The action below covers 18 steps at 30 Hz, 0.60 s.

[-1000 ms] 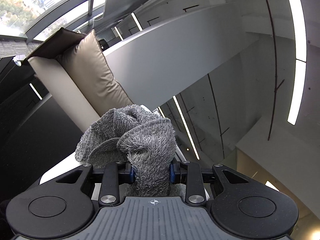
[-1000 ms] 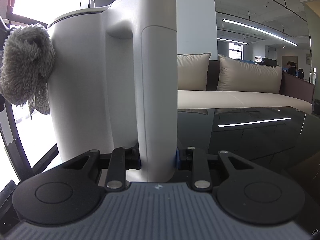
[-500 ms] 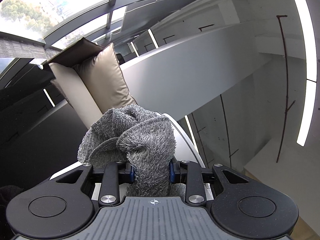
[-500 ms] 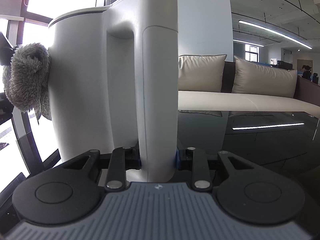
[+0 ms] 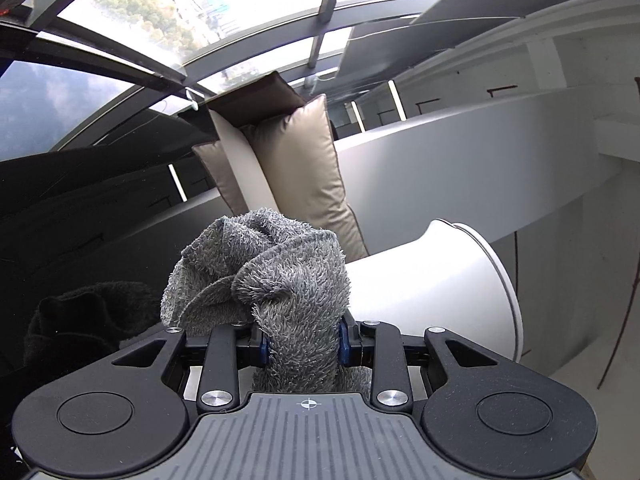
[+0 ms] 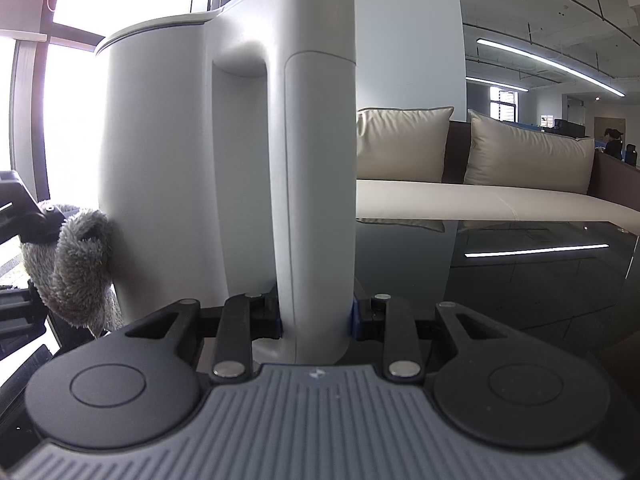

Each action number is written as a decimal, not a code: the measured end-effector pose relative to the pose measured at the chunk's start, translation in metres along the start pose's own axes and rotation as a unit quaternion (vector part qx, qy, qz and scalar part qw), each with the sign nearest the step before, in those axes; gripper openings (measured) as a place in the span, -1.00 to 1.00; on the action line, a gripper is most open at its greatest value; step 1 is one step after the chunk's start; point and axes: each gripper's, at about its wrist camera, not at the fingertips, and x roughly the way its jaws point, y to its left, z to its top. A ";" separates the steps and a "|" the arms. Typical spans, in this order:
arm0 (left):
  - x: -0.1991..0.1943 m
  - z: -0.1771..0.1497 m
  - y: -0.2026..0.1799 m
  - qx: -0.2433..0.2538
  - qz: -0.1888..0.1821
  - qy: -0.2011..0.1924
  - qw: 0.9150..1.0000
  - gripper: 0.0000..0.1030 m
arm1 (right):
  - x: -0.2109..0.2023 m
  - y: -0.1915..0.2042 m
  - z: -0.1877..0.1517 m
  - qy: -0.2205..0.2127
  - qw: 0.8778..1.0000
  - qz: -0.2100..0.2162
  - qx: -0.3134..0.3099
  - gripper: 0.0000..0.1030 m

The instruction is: Clean container

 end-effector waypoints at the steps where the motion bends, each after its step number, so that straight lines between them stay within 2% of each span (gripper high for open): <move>1: 0.000 -0.001 0.002 -0.007 0.007 -0.001 1.000 -0.46 | 0.000 0.000 0.000 0.000 1.000 0.000 0.000 -0.42; 10: -0.009 -0.009 0.019 -0.027 0.069 -0.010 0.997 -0.46 | 0.002 -0.002 0.003 0.001 1.000 -0.001 0.001 -0.42; 18: -0.018 0.000 0.022 -0.040 0.073 -0.006 0.996 -0.49 | 0.004 -0.004 0.004 0.002 1.000 0.001 -0.003 -0.42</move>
